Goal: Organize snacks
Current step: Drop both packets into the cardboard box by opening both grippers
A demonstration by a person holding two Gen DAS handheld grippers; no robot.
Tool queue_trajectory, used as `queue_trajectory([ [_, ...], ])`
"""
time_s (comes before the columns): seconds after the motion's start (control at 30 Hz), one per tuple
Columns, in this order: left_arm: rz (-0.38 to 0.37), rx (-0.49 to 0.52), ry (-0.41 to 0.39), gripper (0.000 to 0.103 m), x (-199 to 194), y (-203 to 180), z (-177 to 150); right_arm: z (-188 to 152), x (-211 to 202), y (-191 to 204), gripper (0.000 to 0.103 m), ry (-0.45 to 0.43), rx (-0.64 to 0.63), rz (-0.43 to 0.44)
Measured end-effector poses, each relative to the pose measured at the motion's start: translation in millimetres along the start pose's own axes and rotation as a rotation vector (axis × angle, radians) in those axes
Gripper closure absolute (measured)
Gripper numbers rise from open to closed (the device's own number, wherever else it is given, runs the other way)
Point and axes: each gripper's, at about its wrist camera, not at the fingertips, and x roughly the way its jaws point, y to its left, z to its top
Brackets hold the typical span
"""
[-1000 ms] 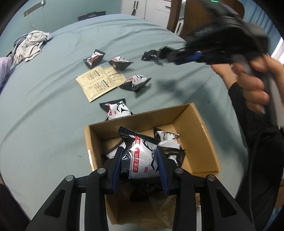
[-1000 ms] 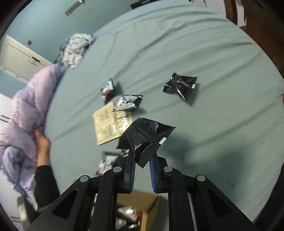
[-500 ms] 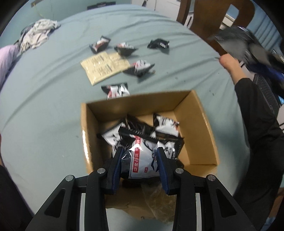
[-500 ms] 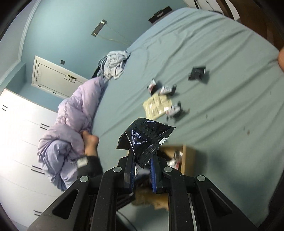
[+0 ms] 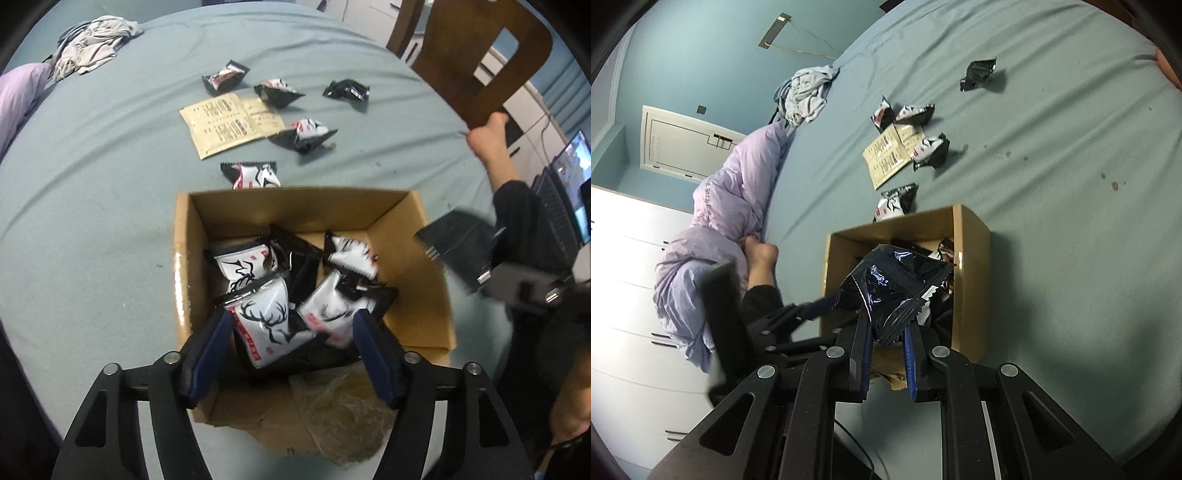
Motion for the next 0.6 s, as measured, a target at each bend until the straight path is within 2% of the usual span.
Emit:
queue_trajectory([
  [0.03,0.011,-0.003,-0.015,0.027,-5,1,2,-1,2,1,0.090,0.003,0.001,0.001],
  [0.2,0.003,-0.007,-0.081,0.022,-31,6,12,-1,12,4,0.090,0.016,-0.001,-0.006],
  [0.3,0.041,0.001,-0.105,0.022,-41,10,16,-1,23,7,0.090,0.043,-0.005,-0.023],
  [0.37,0.066,0.002,-0.112,0.022,-44,13,17,-2,32,12,0.090,0.056,-0.032,-0.065],
  [0.47,0.057,-0.007,-0.107,0.022,-43,17,16,-4,44,15,0.090,0.089,-0.049,-0.110],
  [0.6,0.057,-0.020,-0.091,0.022,-39,21,12,-7,57,13,0.089,0.133,-0.013,-0.123],
])
